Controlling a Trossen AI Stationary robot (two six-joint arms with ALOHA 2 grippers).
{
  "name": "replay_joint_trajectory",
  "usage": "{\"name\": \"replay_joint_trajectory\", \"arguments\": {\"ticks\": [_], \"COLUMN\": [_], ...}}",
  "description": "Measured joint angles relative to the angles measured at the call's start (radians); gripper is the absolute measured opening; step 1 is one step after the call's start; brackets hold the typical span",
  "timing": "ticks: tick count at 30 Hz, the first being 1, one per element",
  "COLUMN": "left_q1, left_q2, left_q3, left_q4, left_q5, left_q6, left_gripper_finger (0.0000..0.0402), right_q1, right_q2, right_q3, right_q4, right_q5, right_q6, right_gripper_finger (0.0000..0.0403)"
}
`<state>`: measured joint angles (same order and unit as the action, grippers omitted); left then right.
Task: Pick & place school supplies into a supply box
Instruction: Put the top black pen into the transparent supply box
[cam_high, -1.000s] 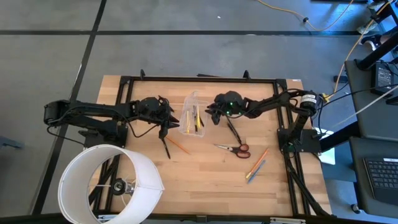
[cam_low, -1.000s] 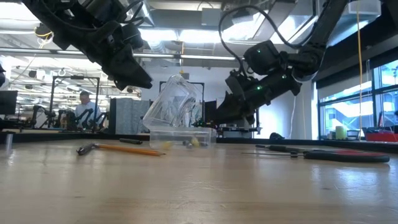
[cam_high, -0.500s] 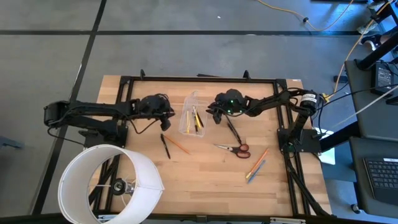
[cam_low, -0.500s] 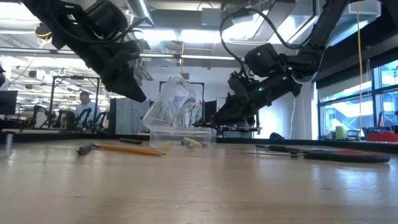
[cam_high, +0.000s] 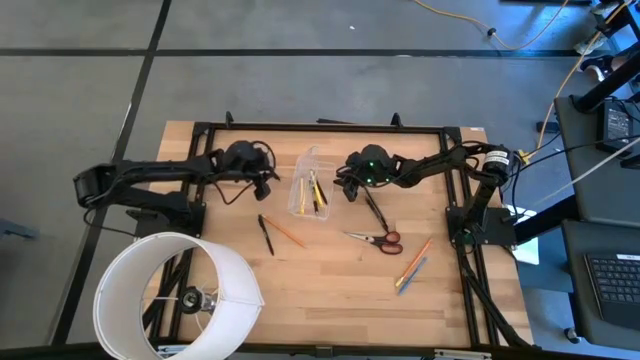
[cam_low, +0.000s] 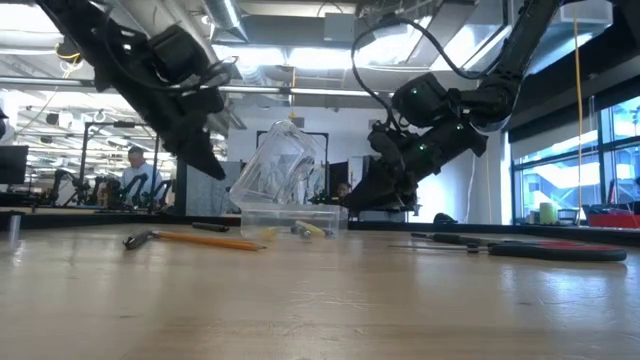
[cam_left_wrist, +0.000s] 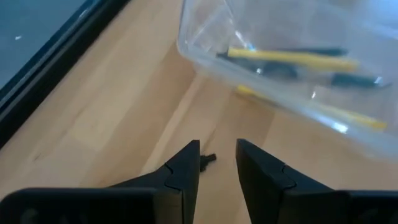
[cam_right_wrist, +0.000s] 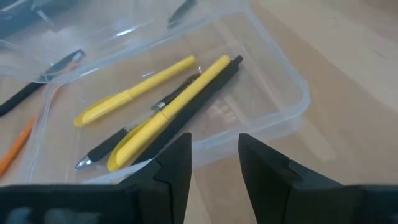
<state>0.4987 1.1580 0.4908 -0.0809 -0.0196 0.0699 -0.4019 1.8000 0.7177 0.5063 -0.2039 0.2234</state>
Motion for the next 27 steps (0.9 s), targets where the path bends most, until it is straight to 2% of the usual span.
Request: {"name": "replay_joint_trajectory", "arguments": {"ticks": [6, 19, 22, 27], "left_q1": [0.017, 0.014, 0.014, 0.014], "left_q2": [0.060, 0.066, 0.066, 0.066], "left_q3": [0.000, 0.000, 0.000, 0.000], "left_q4": [0.024, 0.024, 0.015, -0.013], "left_q5": [-0.043, -0.072, -0.072, -0.073], "left_q6": [0.039, 0.049, 0.049, 0.069], "left_gripper_finger": [0.0098, 0.0100, 0.0119, 0.0180], "right_q1": [0.000, 0.000, 0.000, 0.000], "right_q2": [0.000, 0.000, 0.000, 0.000], "right_q3": [0.000, 0.000, 0.000, 0.000], "right_q4": [-0.005, -0.011, -0.011, -0.011], "right_q5": [0.000, 0.000, 0.000, 0.000], "right_q6": [0.000, 0.000, 0.000, 0.000], "right_gripper_finger": [0.0135, 0.0135, 0.0135, 0.0135]}}
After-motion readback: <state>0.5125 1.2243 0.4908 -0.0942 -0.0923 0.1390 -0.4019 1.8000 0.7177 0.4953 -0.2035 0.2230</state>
